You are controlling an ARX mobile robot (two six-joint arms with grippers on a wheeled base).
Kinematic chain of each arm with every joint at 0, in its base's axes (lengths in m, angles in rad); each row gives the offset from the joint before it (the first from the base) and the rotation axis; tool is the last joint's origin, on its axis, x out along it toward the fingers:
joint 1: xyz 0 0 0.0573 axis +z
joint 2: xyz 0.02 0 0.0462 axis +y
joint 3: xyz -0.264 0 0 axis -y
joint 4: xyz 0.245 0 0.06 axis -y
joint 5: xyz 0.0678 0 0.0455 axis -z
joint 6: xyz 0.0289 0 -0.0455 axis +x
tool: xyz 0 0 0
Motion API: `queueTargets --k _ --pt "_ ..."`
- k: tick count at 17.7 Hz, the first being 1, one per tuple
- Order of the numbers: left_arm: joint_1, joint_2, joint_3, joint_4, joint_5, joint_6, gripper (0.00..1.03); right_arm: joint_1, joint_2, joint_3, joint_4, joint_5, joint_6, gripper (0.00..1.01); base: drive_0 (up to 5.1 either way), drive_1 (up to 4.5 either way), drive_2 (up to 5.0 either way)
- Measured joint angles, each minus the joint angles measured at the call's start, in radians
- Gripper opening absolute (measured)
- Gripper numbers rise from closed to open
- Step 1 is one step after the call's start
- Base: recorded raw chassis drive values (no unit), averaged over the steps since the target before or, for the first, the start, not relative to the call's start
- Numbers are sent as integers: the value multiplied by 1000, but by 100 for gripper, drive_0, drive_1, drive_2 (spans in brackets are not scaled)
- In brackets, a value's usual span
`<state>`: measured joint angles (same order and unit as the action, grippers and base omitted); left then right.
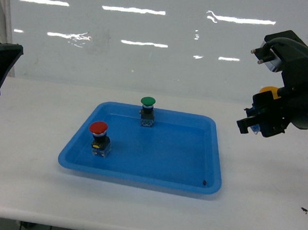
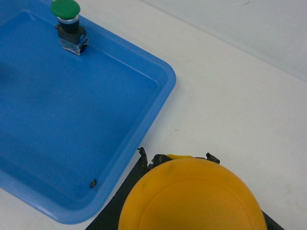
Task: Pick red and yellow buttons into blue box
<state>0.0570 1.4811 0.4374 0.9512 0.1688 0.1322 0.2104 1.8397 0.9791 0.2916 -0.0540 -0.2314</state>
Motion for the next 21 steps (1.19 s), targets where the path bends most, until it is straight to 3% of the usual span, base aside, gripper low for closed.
queueTargets --k 6,21 --pt "0 0 0 0 0 0 98 19 -202 -150 -6 29 50 27 0 0 0" --pt "0 0 0 -1 0 0 98 18 -204 -156 -2 33 58 27 0 0 0"
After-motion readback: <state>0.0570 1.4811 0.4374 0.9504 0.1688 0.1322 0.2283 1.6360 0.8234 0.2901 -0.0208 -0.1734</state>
